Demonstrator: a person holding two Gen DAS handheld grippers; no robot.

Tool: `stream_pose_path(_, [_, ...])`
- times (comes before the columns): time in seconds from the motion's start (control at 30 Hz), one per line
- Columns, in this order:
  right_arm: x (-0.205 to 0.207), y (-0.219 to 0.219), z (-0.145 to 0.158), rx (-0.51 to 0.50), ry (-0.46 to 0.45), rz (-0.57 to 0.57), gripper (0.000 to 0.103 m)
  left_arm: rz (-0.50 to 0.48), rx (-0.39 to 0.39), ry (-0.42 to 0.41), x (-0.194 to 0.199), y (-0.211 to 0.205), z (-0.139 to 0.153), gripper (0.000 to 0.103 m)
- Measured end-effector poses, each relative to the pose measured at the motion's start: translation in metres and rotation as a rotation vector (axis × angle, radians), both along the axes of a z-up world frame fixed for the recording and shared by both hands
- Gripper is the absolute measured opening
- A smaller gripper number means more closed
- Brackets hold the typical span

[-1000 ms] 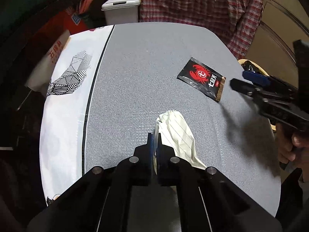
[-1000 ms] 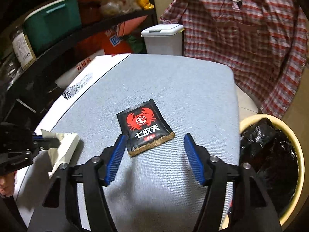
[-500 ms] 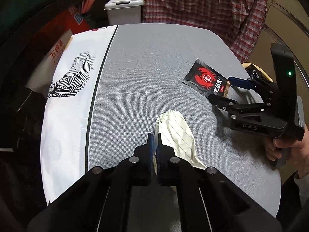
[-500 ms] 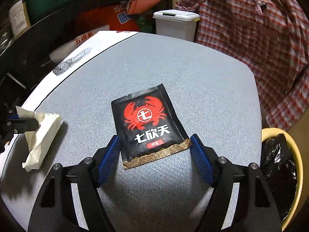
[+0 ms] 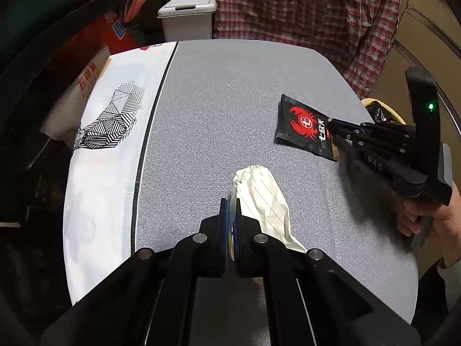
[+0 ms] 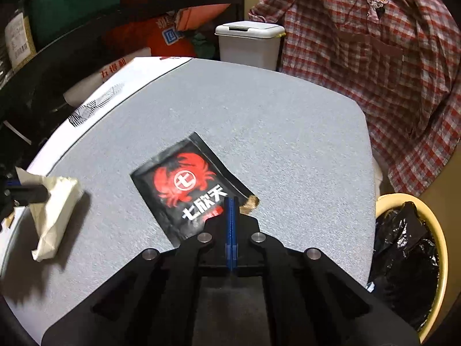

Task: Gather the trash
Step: 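Grasp the white tissue with the left tool while the right tool grasps the snack packet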

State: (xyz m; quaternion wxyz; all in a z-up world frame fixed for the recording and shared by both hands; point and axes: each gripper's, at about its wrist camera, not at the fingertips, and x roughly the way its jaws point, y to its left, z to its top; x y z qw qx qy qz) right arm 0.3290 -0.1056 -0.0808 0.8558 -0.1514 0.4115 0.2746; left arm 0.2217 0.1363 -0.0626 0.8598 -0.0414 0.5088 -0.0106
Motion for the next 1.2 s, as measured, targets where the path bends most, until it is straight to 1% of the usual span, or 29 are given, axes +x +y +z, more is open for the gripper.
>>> stream_pose_path(0.17, [-0.001, -0.001, 0.001, 0.024, 0.020, 0.004, 0.000, 0.007, -0.003, -0.006, 0.000, 0.003, 0.003, 0.003])
stream_pose_path(0.23, [-0.001, -0.001, 0.004, 0.046, 0.022, 0.001, 0.005, 0.012, -0.006, -0.008, 0.000, 0.004, 0.004, 0.003])
stream_pose_path(0.27, [-0.001, 0.000, 0.004, 0.059, 0.025, 0.001, 0.025, 0.013, -0.007, -0.009, 0.000, 0.005, 0.004, 0.003])
stream_pose_path(0.3, [-0.002, 0.000, 0.005, 0.073, 0.025, 0.005, 0.060, 0.015, -0.007, -0.009, 0.000, 0.005, 0.005, 0.003])
stream_pose_path(0.33, [-0.004, 0.002, 0.006, 0.089, 0.014, 0.016, 0.069, 0.017, -0.007, -0.008, 0.000, 0.005, 0.005, 0.003])
stream_pose_path(0.47, [-0.002, 0.014, 0.000, 0.049, 0.017, 0.031, 0.071, 0.019, -0.009, -0.005, 0.000, 0.007, 0.003, 0.003])
stream_pose_path(0.57, [0.004, 0.021, -0.005, 0.027, 0.040, 0.040, 0.077, 0.020, -0.011, -0.006, 0.001, 0.008, 0.004, 0.003])
stream_pose_path(0.63, [0.007, 0.026, -0.008, 0.015, 0.063, 0.055, 0.084, 0.019, -0.012, -0.006, 0.000, 0.008, 0.004, 0.003])
stream_pose_path(0.67, [0.007, 0.028, -0.009, 0.002, 0.065, 0.070, 0.089, 0.019, -0.012, -0.006, 0.000, 0.008, 0.004, 0.003])
stream_pose_path(0.7, [0.005, 0.032, -0.010, -0.020, 0.063, 0.087, 0.092, 0.019, -0.013, -0.005, 0.000, 0.007, 0.004, 0.003])
stream_pose_path(0.73, [0.005, 0.033, -0.010, -0.020, 0.064, 0.094, 0.092, 0.021, -0.012, -0.005, 0.000, 0.007, 0.004, 0.003])
stream_pose_path(0.77, [0.004, 0.033, -0.010, -0.021, 0.063, 0.098, 0.092, 0.022, -0.012, -0.005, 0.000, 0.007, 0.004, 0.003])
stream_pose_path(0.83, [0.003, 0.033, -0.009, -0.016, 0.057, 0.103, 0.087, 0.027, -0.012, -0.003, 0.001, 0.007, 0.004, 0.003])
stream_pose_path(0.87, [0.002, 0.033, -0.007, -0.008, 0.046, 0.108, 0.078, 0.028, -0.012, -0.002, 0.001, 0.008, 0.004, 0.003])
stream_pose_path(0.93, [-0.001, 0.032, -0.006, -0.004, 0.030, 0.116, 0.067, 0.031, -0.012, -0.002, 0.002, 0.008, 0.004, 0.003])
stream_pose_path(0.97, [-0.003, 0.032, -0.005, -0.008, 0.017, 0.123, 0.060, 0.030, -0.013, -0.003, 0.002, 0.008, 0.004, 0.003])
stream_pose_path(1.0, [-0.007, 0.033, -0.004, -0.005, 0.006, 0.141, 0.047, 0.029, -0.013, -0.006, 0.002, 0.009, 0.005, 0.003])
stream_pose_path(1.03, [-0.010, 0.035, -0.003, -0.017, -0.005, 0.153, 0.044, 0.028, -0.014, -0.008, 0.002, 0.009, 0.006, 0.003])
stream_pose_path(1.07, [-0.013, 0.037, -0.002, -0.018, -0.014, 0.170, 0.033, 0.028, -0.015, -0.011, 0.002, 0.009, 0.007, 0.003])
stream_pose_path(1.1, [-0.014, 0.038, 0.000, -0.012, -0.010, 0.186, 0.015, 0.030, -0.015, -0.013, 0.002, 0.009, 0.007, 0.003])
stream_pose_path(1.13, [-0.015, 0.038, 0.000, -0.007, -0.002, 0.191, 0.009, 0.030, -0.016, -0.017, 0.002, 0.010, 0.008, 0.003])
stream_pose_path(1.2, [-0.015, 0.036, 0.001, 0.000, -0.004, 0.168, 0.006, 0.032, -0.016, -0.022, 0.002, 0.011, 0.009, 0.003])
